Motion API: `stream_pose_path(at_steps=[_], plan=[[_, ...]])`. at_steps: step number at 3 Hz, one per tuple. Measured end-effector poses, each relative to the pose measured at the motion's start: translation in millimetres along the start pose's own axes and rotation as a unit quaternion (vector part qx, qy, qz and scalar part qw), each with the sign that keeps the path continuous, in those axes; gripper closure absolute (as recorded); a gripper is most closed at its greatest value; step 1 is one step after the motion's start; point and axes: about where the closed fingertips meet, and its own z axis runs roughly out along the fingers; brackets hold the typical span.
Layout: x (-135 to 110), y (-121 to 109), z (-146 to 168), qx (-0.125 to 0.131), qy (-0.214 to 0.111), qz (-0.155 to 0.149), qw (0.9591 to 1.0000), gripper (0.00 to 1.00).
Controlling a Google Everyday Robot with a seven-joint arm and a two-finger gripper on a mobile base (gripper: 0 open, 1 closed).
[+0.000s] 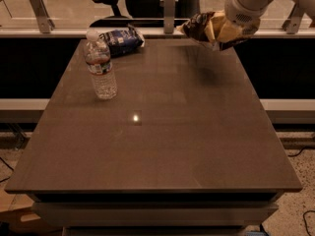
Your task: Move brown chip bag near water bottle
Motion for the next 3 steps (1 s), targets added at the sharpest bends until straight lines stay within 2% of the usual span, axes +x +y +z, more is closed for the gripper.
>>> stream_pose_path(at_steps=[2, 3], plan=[[-10, 27, -69, 0.027, -0.039, 0.001, 0.9989, 1.0], [-10, 44, -91, 0.026, -0.069, 0.005, 0.9973, 1.0]])
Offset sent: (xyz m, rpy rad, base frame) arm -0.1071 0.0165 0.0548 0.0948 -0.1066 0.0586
